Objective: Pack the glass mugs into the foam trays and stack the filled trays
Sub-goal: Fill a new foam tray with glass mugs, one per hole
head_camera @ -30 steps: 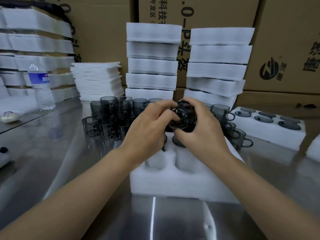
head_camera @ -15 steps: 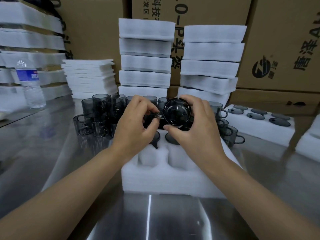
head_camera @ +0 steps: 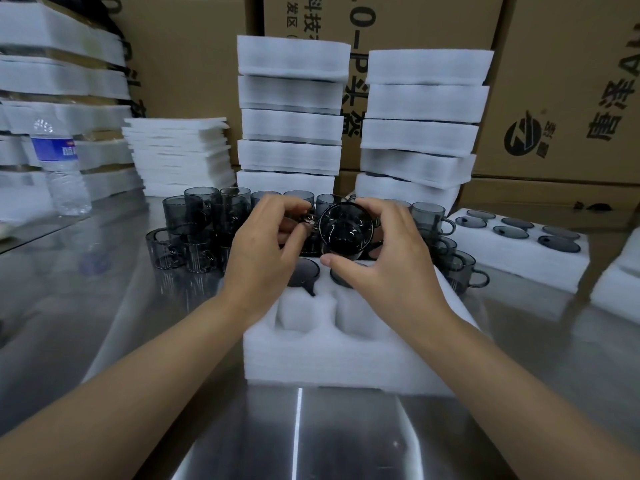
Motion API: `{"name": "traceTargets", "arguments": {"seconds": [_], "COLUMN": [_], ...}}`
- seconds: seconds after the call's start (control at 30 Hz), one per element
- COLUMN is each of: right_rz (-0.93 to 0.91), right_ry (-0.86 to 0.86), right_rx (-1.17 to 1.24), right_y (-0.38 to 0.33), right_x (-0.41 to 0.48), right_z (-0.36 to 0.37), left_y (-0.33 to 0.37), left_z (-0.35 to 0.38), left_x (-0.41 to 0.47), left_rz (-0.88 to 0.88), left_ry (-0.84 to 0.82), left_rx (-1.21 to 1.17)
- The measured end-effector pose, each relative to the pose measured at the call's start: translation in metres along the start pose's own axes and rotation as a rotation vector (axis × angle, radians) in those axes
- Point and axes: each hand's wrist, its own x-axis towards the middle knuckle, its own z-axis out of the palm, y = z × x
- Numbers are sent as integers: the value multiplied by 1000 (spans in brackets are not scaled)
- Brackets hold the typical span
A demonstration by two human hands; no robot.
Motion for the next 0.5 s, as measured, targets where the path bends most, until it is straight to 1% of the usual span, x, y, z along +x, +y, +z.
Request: {"name": "traceTargets", "arguments": {"seconds": [0.2, 0.37, 0.5], "right_rz": [-32, -106, -127], "right_ry": [-41, -95, -125], "right_rx": [0, -2, 8], "right_y": [-1, -1, -4], "right_x": [-3, -4, -5], "right_z": [0, 0, 0], "left_y": [1, 2, 5], "left_z": [0, -2, -4], "left_x": [1, 1, 2], "left_rz": [50, 3, -61], "left_ry": [10, 23, -11], "left_rx": [-1, -15, -42]}}
